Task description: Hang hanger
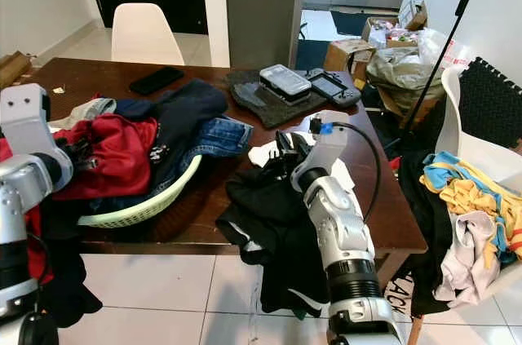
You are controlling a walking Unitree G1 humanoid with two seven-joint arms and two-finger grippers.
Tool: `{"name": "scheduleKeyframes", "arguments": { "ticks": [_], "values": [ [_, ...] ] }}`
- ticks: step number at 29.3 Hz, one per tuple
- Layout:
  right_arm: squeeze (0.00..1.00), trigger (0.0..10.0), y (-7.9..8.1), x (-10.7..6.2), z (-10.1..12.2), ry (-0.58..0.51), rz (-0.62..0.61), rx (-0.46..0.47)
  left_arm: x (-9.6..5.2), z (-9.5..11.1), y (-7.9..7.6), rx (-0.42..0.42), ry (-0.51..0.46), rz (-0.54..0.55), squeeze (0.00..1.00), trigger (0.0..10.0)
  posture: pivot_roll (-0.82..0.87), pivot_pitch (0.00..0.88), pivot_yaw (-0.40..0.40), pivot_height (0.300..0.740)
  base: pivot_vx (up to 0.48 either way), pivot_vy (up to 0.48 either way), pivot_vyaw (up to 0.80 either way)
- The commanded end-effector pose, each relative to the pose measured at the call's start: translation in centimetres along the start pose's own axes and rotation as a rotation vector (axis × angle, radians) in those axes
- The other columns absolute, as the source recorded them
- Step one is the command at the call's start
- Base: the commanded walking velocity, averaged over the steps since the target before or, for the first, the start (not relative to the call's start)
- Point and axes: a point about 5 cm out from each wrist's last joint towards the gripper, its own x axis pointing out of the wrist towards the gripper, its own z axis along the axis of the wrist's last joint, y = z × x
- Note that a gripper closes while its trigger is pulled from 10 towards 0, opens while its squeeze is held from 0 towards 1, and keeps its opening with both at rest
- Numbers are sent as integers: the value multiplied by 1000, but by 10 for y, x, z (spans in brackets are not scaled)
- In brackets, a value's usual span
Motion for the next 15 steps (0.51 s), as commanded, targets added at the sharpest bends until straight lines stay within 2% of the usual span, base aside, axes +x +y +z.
{"name": "scheduleKeyframes", "arguments": {
  "ticks": [1, 5, 6, 7, 10, 11, 13, 15],
  "values": [
    [0, 10000, 0, -1, -1, 1, -5, 4, 3, -14, -1, -14, 75, -27, 0, 0, 76, 0, -28, 740, 0, 0, 0],
    [0, 10000, 0, 0, -1, 3, -4, 4, 2, -13, -1, -20, 74, -27, 0, 0, 77, 0, -30, 740, 0, 0, 0],
    [0, 10000, 0, 0, -1, 3, -4, 4, 1, -7, -2, -59, 31, -38, 0, 0, 78, 0, -32, 740, 0, 0, 0],
    [0, 10000, 0, 0, -1, 3, -4, 4, 1, -7, -2, -59, 31, -38, 0, 0, 78, 0, -32, 740, 0, 0, 0],
    [0, 10000, -1, 0, -1, 11, 4, 2, -10, 28, -11, -68, -214, -41, 0, 0, 75, 0, -54, 740, 0, 0, 0],
    [0, 10000, -1, 0, -1, 11, 4, 2, -10, 28, -11, -68, -214, -41, 0, 0, 75, 0, -54, 740, 0, 0, 0],
    [0, 10000, 0, 1, -1, 13, 13, 0, -28, 60, -22, -35, -447, -64, 0, 0, 75, 0, -59, 740, 0, 0, 0],
    [0, 10000, 0, 1, -1, 13, 13, 0, -28, 60, -22, -35, -447, -64, 0, 0, 75, 0, -59, 740, 0, 0, 0]
  ]
}}
